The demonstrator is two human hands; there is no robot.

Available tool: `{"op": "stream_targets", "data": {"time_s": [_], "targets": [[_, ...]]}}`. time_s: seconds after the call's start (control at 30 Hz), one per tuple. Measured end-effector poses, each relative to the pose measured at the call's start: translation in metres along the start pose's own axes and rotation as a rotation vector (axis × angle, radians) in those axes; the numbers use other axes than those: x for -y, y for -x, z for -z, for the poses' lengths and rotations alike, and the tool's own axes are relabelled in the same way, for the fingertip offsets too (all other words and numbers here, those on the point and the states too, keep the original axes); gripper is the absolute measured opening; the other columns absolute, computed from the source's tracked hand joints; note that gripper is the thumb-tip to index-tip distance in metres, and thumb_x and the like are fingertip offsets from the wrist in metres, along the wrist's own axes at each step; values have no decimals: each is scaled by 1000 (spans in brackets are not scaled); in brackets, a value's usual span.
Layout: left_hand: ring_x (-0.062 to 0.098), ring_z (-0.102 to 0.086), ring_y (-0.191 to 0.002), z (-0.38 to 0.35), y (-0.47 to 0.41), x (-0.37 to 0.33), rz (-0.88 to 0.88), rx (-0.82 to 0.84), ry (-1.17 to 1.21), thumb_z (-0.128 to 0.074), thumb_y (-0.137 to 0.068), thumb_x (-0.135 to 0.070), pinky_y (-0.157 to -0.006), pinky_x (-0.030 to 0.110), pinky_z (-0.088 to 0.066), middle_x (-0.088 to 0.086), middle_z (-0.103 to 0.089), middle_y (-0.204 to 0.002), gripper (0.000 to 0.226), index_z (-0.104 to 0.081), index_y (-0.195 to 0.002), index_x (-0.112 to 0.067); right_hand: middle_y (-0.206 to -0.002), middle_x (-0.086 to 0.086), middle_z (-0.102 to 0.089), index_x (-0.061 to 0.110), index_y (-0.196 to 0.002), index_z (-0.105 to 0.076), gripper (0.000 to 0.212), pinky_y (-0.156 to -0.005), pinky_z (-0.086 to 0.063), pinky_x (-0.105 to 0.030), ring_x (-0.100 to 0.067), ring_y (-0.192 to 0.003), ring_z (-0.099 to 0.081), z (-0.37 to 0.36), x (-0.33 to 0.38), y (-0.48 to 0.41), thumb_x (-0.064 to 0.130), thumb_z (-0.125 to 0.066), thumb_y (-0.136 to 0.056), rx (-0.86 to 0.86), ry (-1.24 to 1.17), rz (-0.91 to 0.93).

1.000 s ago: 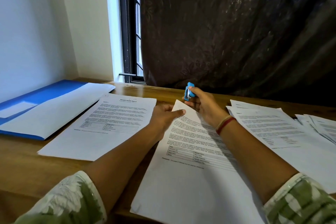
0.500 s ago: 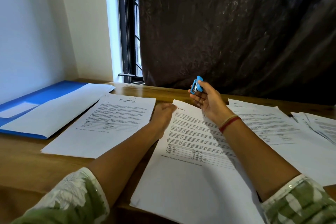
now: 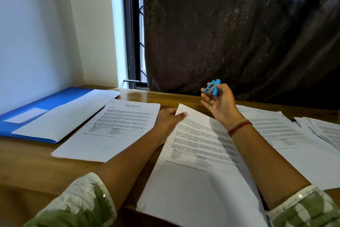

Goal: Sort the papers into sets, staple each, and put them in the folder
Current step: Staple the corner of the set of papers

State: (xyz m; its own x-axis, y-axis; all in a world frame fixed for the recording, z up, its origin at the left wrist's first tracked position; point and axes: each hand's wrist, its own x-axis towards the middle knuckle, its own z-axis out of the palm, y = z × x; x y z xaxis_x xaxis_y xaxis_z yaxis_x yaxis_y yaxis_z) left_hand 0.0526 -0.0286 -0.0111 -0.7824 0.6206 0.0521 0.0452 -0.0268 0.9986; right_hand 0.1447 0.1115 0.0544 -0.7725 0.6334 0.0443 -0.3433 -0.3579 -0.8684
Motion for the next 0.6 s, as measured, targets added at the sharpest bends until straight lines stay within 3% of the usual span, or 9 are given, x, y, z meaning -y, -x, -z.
{"op": "stream_targets", "data": {"time_s": [0.1,0.17,0.23,0.3,0.4,0.5,0.6], "targets": [[18,-73,-83,1,3,-7,20,-23,41,-65,-90,-23,-79,38,-59,2,-75,-98,17,-65,-103,-12,-92,-7,-60,15,-111,-59,23,-85,-49,-34,-16,-82,-59,8,16,5,24,-42,-100,-53,-46,80],[20,-73,-84,7,4,-16,27,-71,75,-63,-92,-23,-75,36,-59,6,-74,-98,16,-63,-101,-10,-90,-5,-60,14,-120,-56,24,-76,-52,-26,-12,-76,-58,18,21,5,23,-50,-98,-147,88,193],[22,-73,-83,15,4,-29,11,-134,95,-61,-94,-22,-64,31,-59,7,-74,-98,15,-62,-101,-9,-99,-4,-58,16,-123,-52,27,-69,-52,-17,-8,-78,-58,34,21,3,22,-55,-97,-262,236,340],[26,-71,-84,28,1,-46,-8,-205,93,-58,-95,-19,-61,29,-56,10,-72,-96,11,-62,-96,-8,-108,-4,-55,19,-124,-48,27,-74,-50,-16,-9,-88,-57,50,20,0,23,-53,-98,-342,316,424],[21,-64,-72,62,-5,-74,-5,-345,-43,-58,-94,-17,-63,27,-51,9,-66,-85,12,-59,-87,-8,-110,-9,-54,16,-132,-44,34,-79,-47,-27,-16,-93,-55,66,14,-5,30,-43,-101,-404,383,328],[23,-61,-76,108,-14,-87,-9,-437,-176,-61,-92,-12,-70,30,-48,14,-62,-94,18,-59,-102,3,-82,-5,-55,12,-118,-50,35,-61,-43,-26,-14,-68,-51,57,-1,-8,33,-29,-101,-350,342,135],[23,-55,-77,151,-20,-78,-17,-514,-319,-62,-90,-8,-60,25,-45,12,-56,-88,28,-55,-114,5,-72,-4,-52,13,-109,-53,36,-54,-40,-23,-14,-59,-46,27,-23,0,31,-23,-104,-248,415,97]]}}
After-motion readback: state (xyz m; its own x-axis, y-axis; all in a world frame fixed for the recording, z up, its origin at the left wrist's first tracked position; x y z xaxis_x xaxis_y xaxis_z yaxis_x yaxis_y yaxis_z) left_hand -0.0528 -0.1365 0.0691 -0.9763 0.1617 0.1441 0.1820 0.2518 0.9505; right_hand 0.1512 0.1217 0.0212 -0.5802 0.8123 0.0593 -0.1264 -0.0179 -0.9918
